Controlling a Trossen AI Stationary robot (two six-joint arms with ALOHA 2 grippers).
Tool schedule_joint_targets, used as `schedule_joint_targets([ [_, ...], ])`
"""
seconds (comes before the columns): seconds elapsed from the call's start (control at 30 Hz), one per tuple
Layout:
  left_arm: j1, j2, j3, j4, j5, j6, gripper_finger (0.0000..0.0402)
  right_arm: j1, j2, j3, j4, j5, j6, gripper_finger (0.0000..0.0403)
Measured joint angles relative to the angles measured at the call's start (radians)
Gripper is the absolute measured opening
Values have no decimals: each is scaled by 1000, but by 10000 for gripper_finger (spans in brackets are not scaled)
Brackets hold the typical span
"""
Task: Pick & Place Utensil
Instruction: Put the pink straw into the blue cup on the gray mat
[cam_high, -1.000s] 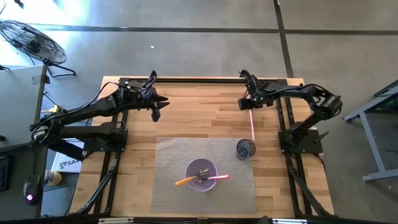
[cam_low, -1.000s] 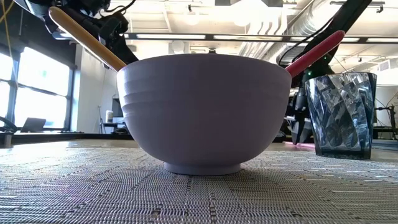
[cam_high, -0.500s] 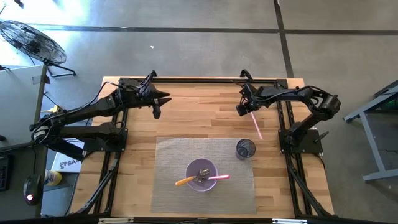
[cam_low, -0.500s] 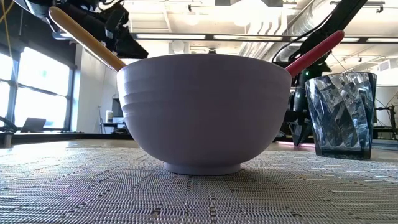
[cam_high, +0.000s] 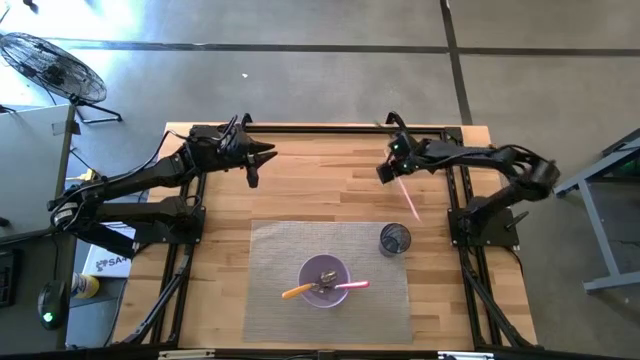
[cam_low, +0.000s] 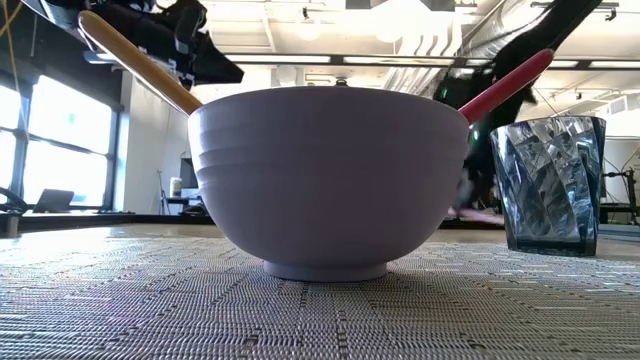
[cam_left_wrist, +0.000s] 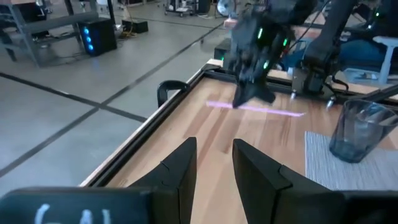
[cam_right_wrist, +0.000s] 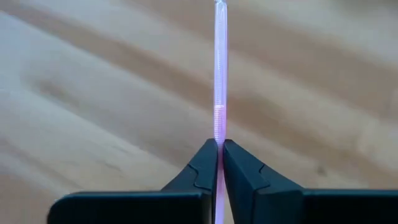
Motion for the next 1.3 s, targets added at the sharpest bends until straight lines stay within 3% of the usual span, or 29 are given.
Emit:
schedule_joint_targets([
  [0.37,0,0,0,-65,17,20,101,81,-445,3,78,55,-188,3],
  [0.5,-1,0,0,-77,68,-10,101,128,-547,3,165,1,-262,7],
  [0.67,-3,0,0,-71,180,-40,101,158,-589,3,272,-174,-368,5],
  [0.93,-54,0,-18,-51,166,-89,101,165,-598,-18,492,-544,-462,3],
  [1.3,-173,0,-19,-46,36,-89,101,167,-644,-312,1157,-945,-235,7],
])
